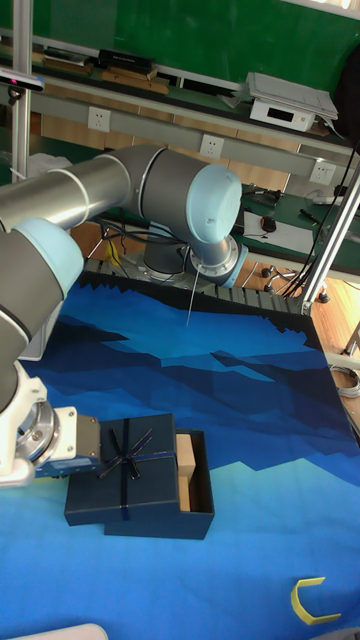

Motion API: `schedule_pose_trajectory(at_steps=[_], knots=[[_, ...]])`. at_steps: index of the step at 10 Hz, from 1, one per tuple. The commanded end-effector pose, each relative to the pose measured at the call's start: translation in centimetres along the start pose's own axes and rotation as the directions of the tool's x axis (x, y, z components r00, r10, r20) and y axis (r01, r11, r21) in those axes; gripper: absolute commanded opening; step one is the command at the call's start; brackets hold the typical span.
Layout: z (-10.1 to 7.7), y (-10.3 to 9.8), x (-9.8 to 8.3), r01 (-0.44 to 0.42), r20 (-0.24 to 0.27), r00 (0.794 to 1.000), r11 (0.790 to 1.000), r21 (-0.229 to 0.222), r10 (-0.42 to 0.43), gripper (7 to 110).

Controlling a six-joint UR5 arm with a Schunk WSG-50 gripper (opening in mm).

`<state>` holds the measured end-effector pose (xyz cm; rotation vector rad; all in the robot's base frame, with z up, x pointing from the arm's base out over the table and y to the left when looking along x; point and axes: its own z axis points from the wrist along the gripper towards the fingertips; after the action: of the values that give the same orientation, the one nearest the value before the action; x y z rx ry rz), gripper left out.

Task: Slide the outer casing onto the gift box

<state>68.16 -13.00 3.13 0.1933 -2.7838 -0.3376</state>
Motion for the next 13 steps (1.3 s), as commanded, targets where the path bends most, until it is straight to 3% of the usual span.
schedule_pose_trajectory(at_steps=[1,7,13], knots=[[0.0,-0.1,-1.0,0.002,0.024,1.000,1.000,0.000,-0.002,7],[-0.1,1.1,-0.7,0.002,0.013,1.000,0.999,-0.048,-0.001,7],[-0.2,1.5,-0.6,0.002,0.010,1.000,0.998,-0.063,-0.002,7]])
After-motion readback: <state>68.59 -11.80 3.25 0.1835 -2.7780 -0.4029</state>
